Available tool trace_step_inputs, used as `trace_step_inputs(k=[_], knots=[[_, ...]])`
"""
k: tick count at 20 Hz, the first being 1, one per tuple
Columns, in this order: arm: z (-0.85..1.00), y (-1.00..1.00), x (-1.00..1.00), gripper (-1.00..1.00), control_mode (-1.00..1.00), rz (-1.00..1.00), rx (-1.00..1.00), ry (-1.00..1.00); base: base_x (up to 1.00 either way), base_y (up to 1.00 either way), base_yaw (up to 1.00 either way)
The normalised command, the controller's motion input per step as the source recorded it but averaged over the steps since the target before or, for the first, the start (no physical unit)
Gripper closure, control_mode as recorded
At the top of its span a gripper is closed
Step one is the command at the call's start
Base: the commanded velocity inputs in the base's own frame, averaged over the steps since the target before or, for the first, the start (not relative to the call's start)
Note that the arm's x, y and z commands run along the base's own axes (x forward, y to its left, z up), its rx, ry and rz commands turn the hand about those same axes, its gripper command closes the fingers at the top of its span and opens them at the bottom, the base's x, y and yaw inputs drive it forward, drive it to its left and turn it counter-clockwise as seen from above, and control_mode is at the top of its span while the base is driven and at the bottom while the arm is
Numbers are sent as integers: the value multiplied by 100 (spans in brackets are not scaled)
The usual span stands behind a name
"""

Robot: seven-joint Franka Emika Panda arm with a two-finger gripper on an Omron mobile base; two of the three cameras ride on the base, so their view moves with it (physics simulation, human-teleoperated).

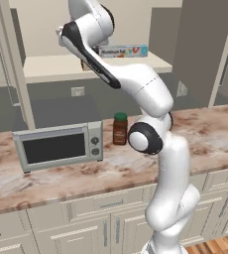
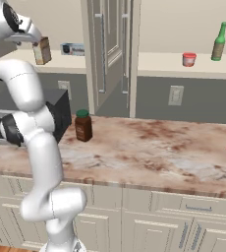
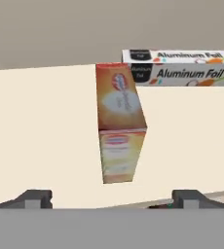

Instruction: Pick the jam and boxed food from the counter and place them in the cabinets closest to them.

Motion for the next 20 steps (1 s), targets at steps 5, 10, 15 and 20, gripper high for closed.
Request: trace_step_inputs(k=[5,10,15,20], knots=[[-60,-35,-99,-100,-100,9,-5,-11,0,0,0],[-54,-66,-92,-100,-100,10,-2,-11,0,0,0],[-38,-79,-90,-100,-100,7,0,-13,0,0,0],[-14,-59,-94,-100,-100,4,2,-21,0,0,0]])
